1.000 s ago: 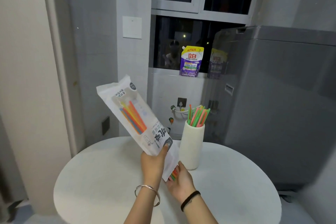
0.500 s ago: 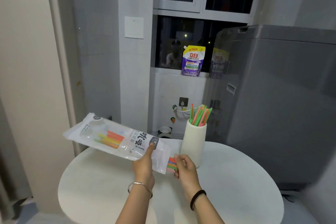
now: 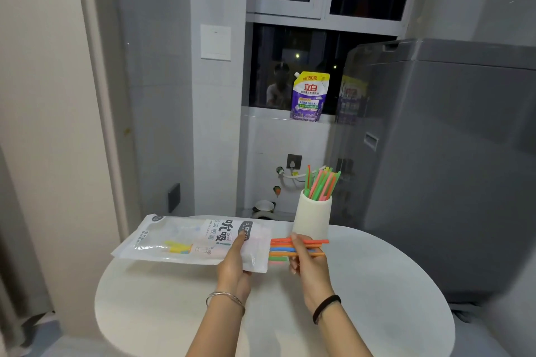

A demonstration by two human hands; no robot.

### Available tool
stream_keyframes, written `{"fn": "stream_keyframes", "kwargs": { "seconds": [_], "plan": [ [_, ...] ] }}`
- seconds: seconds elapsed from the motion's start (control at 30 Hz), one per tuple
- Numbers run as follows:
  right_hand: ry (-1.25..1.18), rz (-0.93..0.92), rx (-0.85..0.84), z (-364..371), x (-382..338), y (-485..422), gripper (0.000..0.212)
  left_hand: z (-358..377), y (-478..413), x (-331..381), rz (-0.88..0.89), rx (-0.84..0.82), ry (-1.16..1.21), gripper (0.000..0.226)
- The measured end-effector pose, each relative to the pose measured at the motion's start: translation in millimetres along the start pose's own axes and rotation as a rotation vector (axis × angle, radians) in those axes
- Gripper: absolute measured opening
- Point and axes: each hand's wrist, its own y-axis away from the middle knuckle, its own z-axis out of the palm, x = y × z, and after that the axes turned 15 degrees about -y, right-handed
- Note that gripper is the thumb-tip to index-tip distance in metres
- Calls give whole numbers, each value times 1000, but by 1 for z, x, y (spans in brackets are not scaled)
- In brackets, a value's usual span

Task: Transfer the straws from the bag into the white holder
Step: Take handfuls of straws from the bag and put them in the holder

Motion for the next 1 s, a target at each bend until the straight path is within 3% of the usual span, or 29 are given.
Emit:
{"fn": "stream_keyframes", "kwargs": {
  "seconds": [0.3, 0.53, 0.63, 0.8, 1.0],
  "plan": [
    [-186, -66, 281, -14, -19, -9, 31, -6, -5, 2, 5, 16, 33, 28],
    [24, 21, -1, -2, -9, 0, 27, 1, -2, -7, -26, -12, 13, 41],
    [14, -7, 43, -1, -13, 0, 26, 1, -3, -7, -39, -22, 31, 45],
    [-183, -66, 256, -14, -22, -5, 27, -4, -6, -4, -21, 27, 45, 36],
    [-42, -26, 58, -4, -12, 1, 23, 3, -3, -8, -35, 7, 38, 46]
  ]
}}
